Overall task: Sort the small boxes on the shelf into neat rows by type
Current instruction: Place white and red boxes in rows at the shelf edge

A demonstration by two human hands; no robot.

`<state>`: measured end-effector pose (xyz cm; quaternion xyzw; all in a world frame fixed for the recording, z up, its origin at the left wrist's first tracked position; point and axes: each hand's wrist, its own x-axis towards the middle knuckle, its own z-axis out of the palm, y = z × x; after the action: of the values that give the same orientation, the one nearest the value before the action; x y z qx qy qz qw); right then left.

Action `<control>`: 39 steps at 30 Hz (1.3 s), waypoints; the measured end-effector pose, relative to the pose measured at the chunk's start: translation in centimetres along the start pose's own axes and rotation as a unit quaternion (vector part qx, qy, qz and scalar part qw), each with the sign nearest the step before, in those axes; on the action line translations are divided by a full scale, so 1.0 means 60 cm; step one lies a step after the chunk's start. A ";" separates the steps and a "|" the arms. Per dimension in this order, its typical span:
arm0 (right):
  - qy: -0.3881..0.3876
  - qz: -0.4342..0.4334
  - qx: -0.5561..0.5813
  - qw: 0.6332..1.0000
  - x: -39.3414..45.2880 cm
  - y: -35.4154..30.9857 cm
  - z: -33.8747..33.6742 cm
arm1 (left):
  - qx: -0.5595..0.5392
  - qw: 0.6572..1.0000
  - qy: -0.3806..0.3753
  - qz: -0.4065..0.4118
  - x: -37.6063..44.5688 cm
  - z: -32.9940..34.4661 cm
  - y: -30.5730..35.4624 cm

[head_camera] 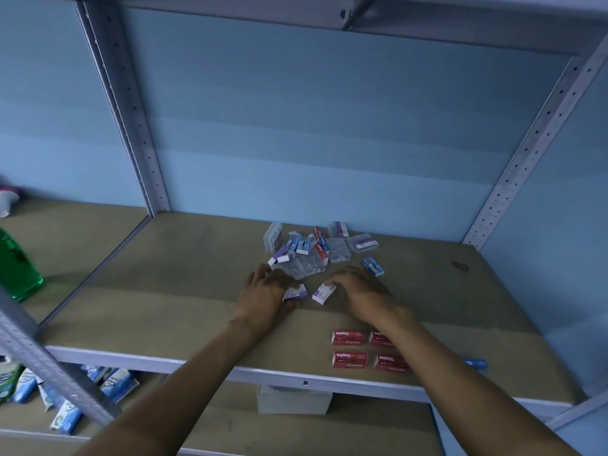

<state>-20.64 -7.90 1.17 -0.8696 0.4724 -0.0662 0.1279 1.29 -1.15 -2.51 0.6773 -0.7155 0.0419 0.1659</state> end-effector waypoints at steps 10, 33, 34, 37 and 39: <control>-0.032 -0.043 0.021 0.998 0.019 0.003 -0.001 | -0.023 0.999 -0.039 0.013 0.017 -0.019 -0.003; -0.100 0.020 0.065 0.993 -0.003 0.027 -0.021 | -0.038 0.993 -0.115 0.005 -0.005 -0.024 -0.040; -0.100 0.019 0.065 0.993 -0.003 0.027 -0.021 | -0.041 0.993 -0.113 0.009 -0.005 -0.021 -0.043; -0.097 0.016 0.070 0.993 -0.006 0.027 -0.021 | -0.064 0.992 -0.105 0.020 -0.006 -0.024 -0.043; -0.099 0.020 0.073 0.992 -0.007 0.027 -0.021 | -0.061 0.993 -0.092 0.038 -0.011 -0.036 -0.035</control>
<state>-22.44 -8.58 1.93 -0.8505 0.4684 -0.0115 0.2388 3.78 -0.06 -1.03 0.6391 -0.7542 -0.0582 0.1388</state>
